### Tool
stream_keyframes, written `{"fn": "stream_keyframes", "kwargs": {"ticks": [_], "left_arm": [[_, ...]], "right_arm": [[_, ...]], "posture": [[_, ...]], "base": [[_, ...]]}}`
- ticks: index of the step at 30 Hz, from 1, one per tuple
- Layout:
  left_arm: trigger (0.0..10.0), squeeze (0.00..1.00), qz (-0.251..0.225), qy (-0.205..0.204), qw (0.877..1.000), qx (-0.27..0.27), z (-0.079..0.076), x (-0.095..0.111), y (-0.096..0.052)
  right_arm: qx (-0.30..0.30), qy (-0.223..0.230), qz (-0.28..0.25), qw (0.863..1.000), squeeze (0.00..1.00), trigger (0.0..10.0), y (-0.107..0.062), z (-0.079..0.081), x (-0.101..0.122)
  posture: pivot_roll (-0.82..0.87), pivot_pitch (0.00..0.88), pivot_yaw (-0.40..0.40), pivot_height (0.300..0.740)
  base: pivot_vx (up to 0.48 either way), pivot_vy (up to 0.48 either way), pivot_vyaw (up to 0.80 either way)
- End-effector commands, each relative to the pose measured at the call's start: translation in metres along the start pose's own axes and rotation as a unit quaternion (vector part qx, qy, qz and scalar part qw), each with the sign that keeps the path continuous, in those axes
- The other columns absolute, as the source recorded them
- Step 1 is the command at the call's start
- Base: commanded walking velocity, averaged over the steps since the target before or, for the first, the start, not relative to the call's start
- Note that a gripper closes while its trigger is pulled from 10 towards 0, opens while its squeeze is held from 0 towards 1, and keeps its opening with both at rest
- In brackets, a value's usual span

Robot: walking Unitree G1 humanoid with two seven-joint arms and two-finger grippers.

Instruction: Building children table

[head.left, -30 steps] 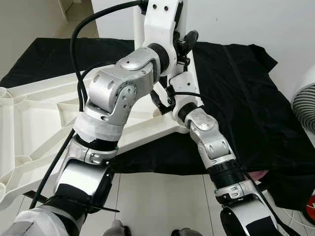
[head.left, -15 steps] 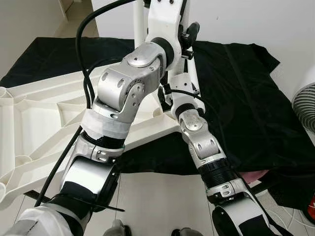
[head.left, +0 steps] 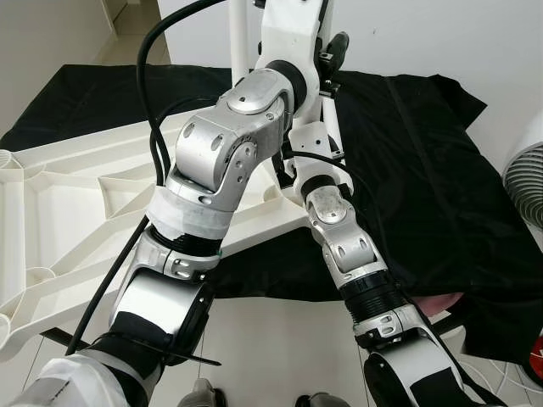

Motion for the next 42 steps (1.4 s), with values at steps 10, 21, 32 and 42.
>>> {"fn": "stream_keyframes", "kwargs": {"ticks": [10, 21, 32, 42], "left_arm": [[10.0, 0.00, -0.005, 0.005, 1.000, -0.010, -0.006, 0.005, 0.003], [10.0, 0.00, -0.001, -0.001, 1.000, -0.005, -0.004, 0.003, 0.003], [10.0, 1.00, -0.010, -0.025, 0.999, -0.028, -0.008, 0.004, 0.001], [10.0, 0.00, -0.036, -0.072, 0.995, -0.065, -0.009, 0.015, -0.004]], "right_arm": [[-0.002, -0.003, -0.014, 1.000, 0.00, 0.0, 0.002, 0.003, 0.006], [-0.011, 0.009, -0.021, 1.000, 0.00, 10.0, 0.002, -0.001, 0.007], [-0.024, 0.022, -0.017, 0.999, 0.00, 10.0, 0.002, -0.007, 0.006], [-0.051, 0.062, 0.009, 0.997, 0.00, 10.0, 0.006, -0.022, -0.002]], "posture": [[-0.06, 0.071, 0.035, 0.740], [-0.06, 0.071, 0.034, 0.740], [-0.06, 0.071, 0.034, 0.740], [-0.06, 0.077, 0.036, 0.740]], "base": [[0.000, 0.000, 0.00], [0.000, 0.000, 0.00], [0.000, 0.000, 0.00], [0.000, 0.000, 0.00]]}}
Point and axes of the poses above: a point about 5 cm out from each wrist's last joint towards the gripper, its own y axis pointing out of the wrist towards the gripper, its own x axis along the axis of the wrist's last joint, z = x × y, the point moved 4 cm from there along y, pointing out of the wrist towards the gripper, and after that the axes turned 4 degrees about -y, right-handed, at the moved point
